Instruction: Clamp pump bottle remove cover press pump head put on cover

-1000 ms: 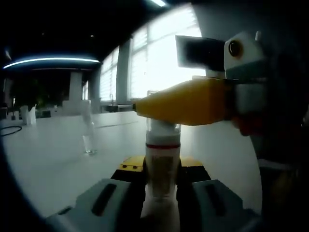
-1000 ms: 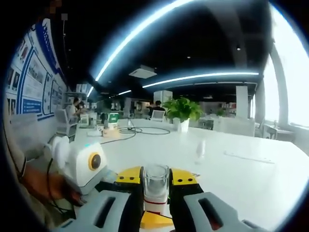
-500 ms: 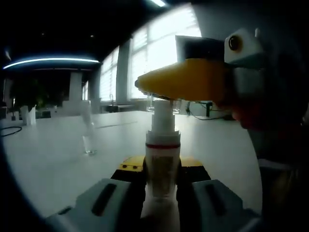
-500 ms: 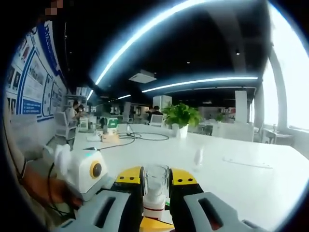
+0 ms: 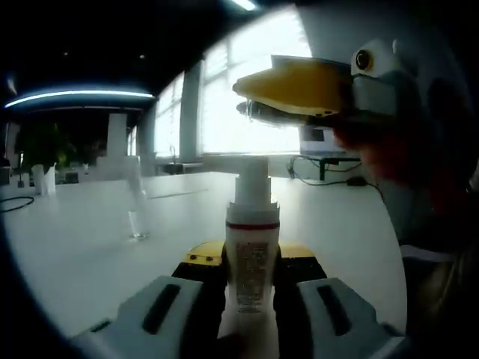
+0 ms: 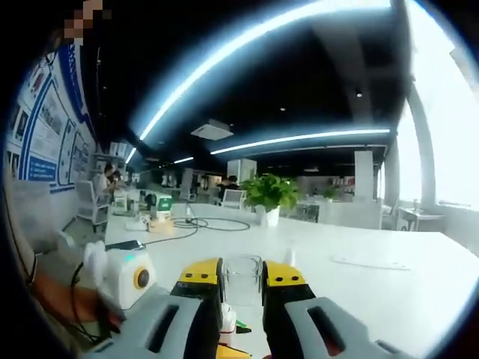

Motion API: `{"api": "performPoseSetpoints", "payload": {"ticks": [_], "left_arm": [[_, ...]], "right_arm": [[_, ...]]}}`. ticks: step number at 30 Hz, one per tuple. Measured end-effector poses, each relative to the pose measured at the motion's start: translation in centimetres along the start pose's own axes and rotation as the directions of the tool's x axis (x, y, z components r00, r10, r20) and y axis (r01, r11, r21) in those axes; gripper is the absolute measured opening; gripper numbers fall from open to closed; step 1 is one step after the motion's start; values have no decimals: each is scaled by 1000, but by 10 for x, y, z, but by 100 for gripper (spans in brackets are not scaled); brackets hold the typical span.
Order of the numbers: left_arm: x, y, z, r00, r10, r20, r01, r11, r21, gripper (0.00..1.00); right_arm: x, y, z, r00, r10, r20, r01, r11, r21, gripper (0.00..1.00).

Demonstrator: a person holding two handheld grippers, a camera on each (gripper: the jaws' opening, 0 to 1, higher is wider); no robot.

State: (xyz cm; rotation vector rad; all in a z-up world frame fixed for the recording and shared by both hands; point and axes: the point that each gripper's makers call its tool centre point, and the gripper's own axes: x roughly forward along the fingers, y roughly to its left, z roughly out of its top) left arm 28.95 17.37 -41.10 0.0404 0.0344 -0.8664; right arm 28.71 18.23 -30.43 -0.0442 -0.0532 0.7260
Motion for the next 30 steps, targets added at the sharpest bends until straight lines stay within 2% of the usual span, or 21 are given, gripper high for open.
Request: {"api": "performPoseSetpoints", "payload": {"ticks": [11, 17, 30], "left_arm": [[0, 3, -1, 1000, 4, -1, -4, 1000, -14, 14], [1, 2, -1, 1000, 4, -1, -4, 1000, -11, 14], [0, -1, -1, 1000, 3, 1, -3, 1000, -5, 14]], "right_arm": [[-10, -31, -17, 996, -81, -31, 81, 997, 2, 16], [-13, -49, -36, 990, -119, -70, 121, 993, 16, 16], [-14, -70, -69, 978, -163, -128, 169, 985, 40, 16]]}}
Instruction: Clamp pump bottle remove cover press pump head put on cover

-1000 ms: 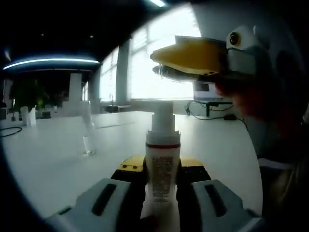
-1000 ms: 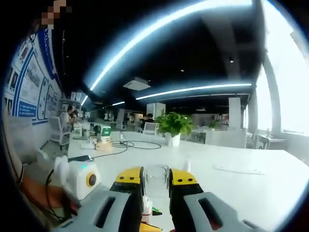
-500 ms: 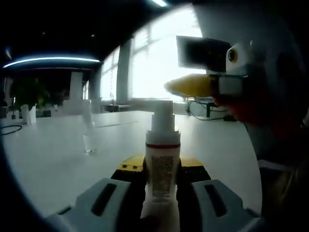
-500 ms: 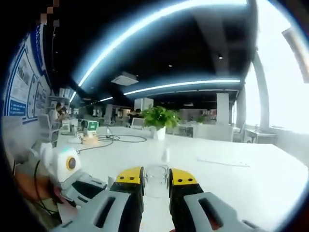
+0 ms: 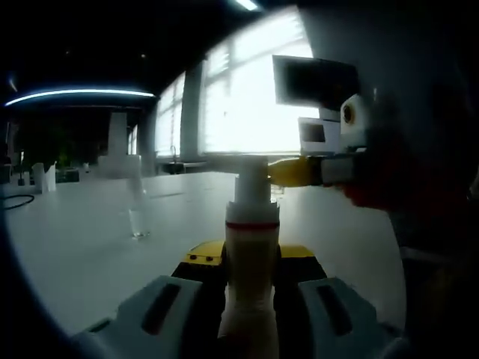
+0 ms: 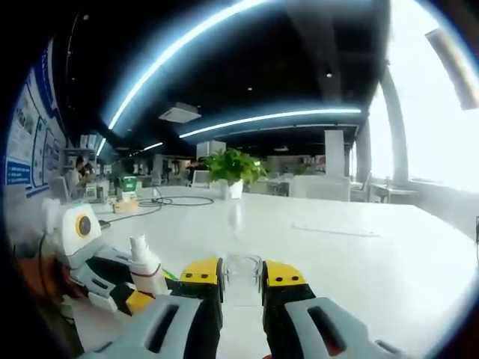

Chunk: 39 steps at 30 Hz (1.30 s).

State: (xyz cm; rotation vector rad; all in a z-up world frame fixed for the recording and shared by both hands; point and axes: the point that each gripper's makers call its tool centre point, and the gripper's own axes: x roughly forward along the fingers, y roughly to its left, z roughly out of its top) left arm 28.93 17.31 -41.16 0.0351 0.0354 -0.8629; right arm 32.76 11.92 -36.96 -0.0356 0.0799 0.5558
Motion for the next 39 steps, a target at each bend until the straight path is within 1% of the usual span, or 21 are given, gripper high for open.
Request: {"api": "performPoseSetpoints", "payload": {"ticks": [3, 12, 16, 22, 32, 39], "left_arm": [[0, 0, 0, 1000, 0, 0, 0, 1000, -1, 14], [0, 0, 0, 1000, 0, 0, 0, 1000, -1, 14], [0, 0, 0, 1000, -1, 0, 1, 1000, -1, 14], [0, 0, 0, 1000, -1, 0, 1, 1000, -2, 14], [0, 0, 0, 1000, -1, 0, 1, 1000, -3, 14], [0, -1, 0, 1000, -2, -1, 2, 1000, -3, 14]], "right_arm": [[2, -3, -7, 1000, -7, -16, 7, 1000, -9, 16], [18, -15, -38, 996, -14, -87, 15, 1000, 11, 16], [21, -18, -47, 994, -18, -108, 19, 1000, 16, 16], [26, -28, -56, 992, -28, -125, 32, 999, 31, 16], [24, -35, -67, 989, -60, -138, 66, 997, 41, 16], [25, -41, -68, 988, -70, -137, 78, 996, 51, 16]]}}
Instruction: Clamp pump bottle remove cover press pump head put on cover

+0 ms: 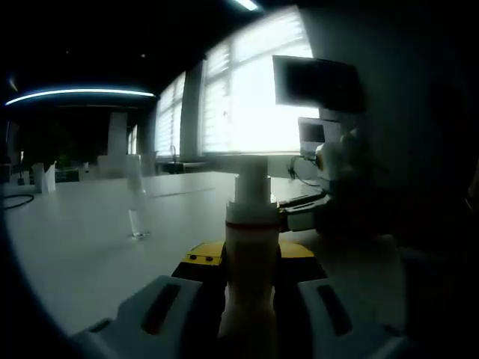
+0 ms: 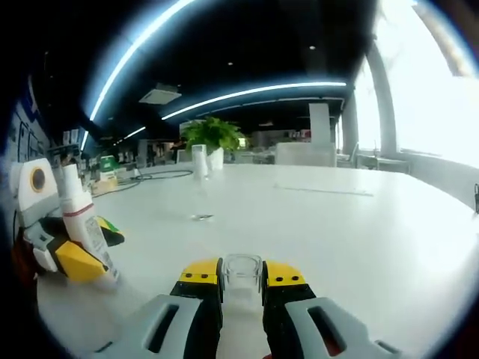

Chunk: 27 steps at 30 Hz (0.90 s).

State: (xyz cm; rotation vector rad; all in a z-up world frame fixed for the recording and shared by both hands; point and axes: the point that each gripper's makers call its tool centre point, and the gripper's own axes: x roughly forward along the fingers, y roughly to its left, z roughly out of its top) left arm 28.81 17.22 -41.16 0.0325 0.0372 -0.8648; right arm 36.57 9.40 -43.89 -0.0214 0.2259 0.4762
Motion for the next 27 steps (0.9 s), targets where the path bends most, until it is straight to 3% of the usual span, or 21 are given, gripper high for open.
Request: {"api": "performPoseSetpoints", "payload": {"ticks": [20, 27], "left_arm": [[1, 4, -1, 1000, -2, 0, 2, 1000, 0, 14], [1, 6, -2, 1000, -1, -1, 1, 1000, -2, 14]], "right_arm": [[-1, 3, 2, 1000, -19, 6, 19, 998, -52, 18], [-9, 3, 15, 999, -18, 51, 21, 999, -46, 18]]}}
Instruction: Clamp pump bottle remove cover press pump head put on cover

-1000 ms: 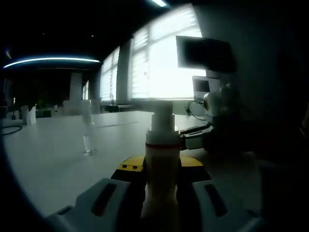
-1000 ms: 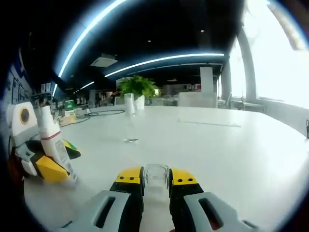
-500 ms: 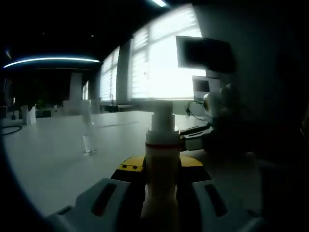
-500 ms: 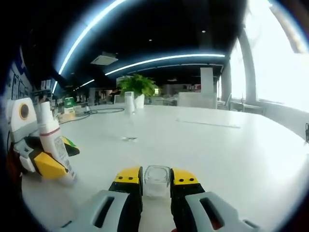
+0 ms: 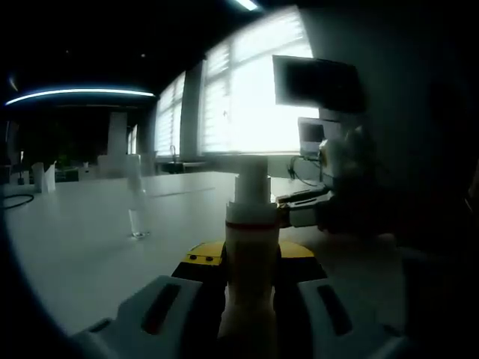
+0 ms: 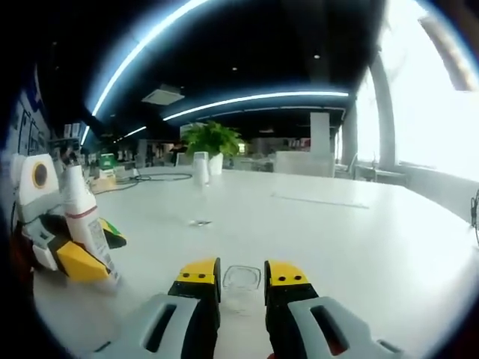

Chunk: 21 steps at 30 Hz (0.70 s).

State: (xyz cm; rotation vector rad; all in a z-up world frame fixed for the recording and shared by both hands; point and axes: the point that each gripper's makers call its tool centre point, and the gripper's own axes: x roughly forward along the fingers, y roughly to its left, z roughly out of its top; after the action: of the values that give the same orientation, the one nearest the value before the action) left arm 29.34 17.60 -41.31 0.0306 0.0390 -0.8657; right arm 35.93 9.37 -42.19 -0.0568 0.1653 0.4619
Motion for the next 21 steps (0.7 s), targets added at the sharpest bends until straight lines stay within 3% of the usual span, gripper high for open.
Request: {"api": "performPoseSetpoints", "payload": {"ticks": [21], "left_arm": [[0, -4, 1, 1000, 1, 0, -1, 1000, -2, 14]], "right_arm": [[-12, 7, 30, 998, 23, 60, -21, 999, -41, 17]]}}
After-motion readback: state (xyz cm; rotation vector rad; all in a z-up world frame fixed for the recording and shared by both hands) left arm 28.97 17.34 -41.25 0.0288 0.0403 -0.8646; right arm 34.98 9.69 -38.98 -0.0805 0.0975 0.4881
